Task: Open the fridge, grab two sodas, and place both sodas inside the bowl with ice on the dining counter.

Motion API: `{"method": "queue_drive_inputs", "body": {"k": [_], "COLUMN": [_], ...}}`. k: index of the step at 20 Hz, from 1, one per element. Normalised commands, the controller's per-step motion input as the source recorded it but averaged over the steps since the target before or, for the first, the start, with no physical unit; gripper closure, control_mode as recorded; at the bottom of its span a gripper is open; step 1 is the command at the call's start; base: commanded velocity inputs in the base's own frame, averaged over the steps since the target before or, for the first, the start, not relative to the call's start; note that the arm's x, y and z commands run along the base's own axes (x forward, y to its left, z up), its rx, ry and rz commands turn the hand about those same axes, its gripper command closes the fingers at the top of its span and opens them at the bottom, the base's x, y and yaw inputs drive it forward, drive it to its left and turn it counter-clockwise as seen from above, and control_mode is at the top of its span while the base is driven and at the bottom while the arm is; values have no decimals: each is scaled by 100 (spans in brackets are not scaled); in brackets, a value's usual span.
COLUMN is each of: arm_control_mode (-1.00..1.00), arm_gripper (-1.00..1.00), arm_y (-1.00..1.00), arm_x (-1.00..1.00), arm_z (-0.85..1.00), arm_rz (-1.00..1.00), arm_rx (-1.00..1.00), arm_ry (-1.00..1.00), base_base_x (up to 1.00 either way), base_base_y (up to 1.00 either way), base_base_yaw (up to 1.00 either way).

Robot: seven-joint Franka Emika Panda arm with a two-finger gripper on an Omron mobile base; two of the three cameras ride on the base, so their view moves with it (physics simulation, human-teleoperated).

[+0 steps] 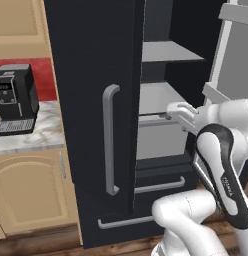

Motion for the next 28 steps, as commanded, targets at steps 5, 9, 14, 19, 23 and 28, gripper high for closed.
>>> {"method": "queue_drive_inputs", "body": {"k": [5,9,14,19,23,28], "arm_control_mode": [-100,-100,-100,-100,-100,-100], "arm_gripper": [-100,-100,-100,-100,-100,-100], "arm_y": [-5,5,18,43,49,51], "arm_x": [51,52,56,43,24,1], "arm_z": [31,4,0,0,0,0], "arm_rz": [5,7,10,15,15,18], "arm_rx": [31,15,16,19,19,15], "arm_ry": [17,18,16,13,7,2], "base_base_x": [0,0,0,0,0,0], "base_base_y": [0,0,0,0,0,0], "base_base_yaw": [0,0,0,0,0,0]}}
